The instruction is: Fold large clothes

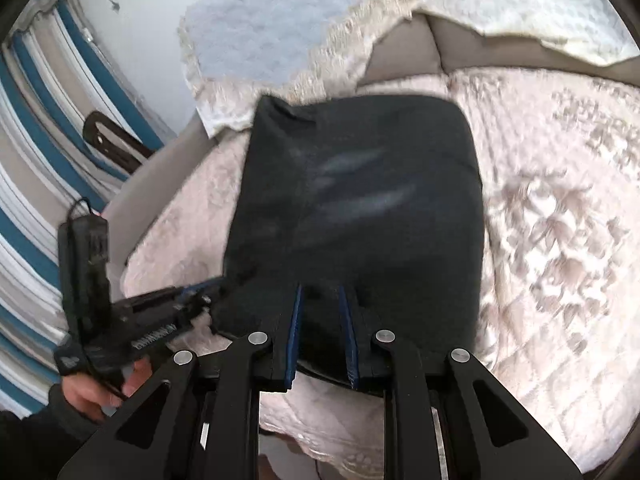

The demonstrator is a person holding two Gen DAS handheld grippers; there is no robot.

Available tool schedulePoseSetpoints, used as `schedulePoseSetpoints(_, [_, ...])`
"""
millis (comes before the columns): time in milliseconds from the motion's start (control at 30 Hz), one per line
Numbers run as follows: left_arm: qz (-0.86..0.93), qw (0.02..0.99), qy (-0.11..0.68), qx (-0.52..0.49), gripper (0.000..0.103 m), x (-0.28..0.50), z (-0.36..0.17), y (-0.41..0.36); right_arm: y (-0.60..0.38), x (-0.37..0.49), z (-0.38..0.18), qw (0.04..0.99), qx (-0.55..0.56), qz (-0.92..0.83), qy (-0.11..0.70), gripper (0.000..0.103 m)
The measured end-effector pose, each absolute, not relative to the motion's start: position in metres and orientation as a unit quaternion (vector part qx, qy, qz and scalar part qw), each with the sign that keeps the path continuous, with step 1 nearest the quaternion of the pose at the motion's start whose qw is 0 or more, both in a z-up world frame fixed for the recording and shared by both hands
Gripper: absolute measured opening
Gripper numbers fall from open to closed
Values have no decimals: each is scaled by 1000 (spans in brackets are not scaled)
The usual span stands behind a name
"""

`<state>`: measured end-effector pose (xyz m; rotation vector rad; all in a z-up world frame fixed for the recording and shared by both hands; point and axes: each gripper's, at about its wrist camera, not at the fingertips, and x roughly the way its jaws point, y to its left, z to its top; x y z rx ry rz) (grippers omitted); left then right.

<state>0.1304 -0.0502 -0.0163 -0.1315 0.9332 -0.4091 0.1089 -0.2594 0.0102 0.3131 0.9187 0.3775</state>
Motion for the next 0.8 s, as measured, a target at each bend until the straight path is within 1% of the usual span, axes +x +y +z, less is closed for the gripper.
schedulePoseSetpoints(167, [-197, 875, 441, -40, 8, 130, 8, -52, -261, 108, 13, 870, 144, 178, 437, 19])
schedulePoseSetpoints(300, [-195, 895, 399, -29, 8, 135, 51, -56, -261, 108, 14, 870, 146, 176, 437, 19])
schedulePoseSetpoints(367, [-199, 904, 378, -25, 14, 146, 73, -65, -259, 107, 15, 871, 144, 174, 437, 19])
schedulePoseSetpoints(400, [-197, 906, 374, -21, 23, 156, 81, -72, -259, 107, 16, 871, 144, 174, 437, 19])
schedulePoseSetpoints(433, [-199, 906, 372, -17, 27, 165, 84, -80, -260, 107, 17, 871, 145, 174, 436, 19])
schedulePoseSetpoints(533, [-211, 901, 379, 3, 27, 201, 83, -112, -264, 106, 23, 873, 151, 172, 430, 19])
schedulePoseSetpoints(633, [-210, 896, 388, 47, 27, 230, 64, -139, -271, 106, 29, 881, 147, 157, 421, 19])
schedulePoseSetpoints(667, [-199, 892, 402, 55, 27, 239, 56, -140, -274, 107, 31, 883, 147, 152, 419, 19])
schedulePoseSetpoints(700, [-192, 885, 420, 54, 22, 249, 42, -138, -277, 108, 31, 884, 149, 148, 418, 19])
schedulePoseSetpoints(733, [-181, 878, 440, 44, 10, 257, 27, -130, -280, 110, 31, 884, 152, 144, 417, 19])
schedulePoseSetpoints(800, [-164, 870, 464, 30, 7, 261, 3, -115, -287, 114, 28, 885, 156, 135, 418, 19])
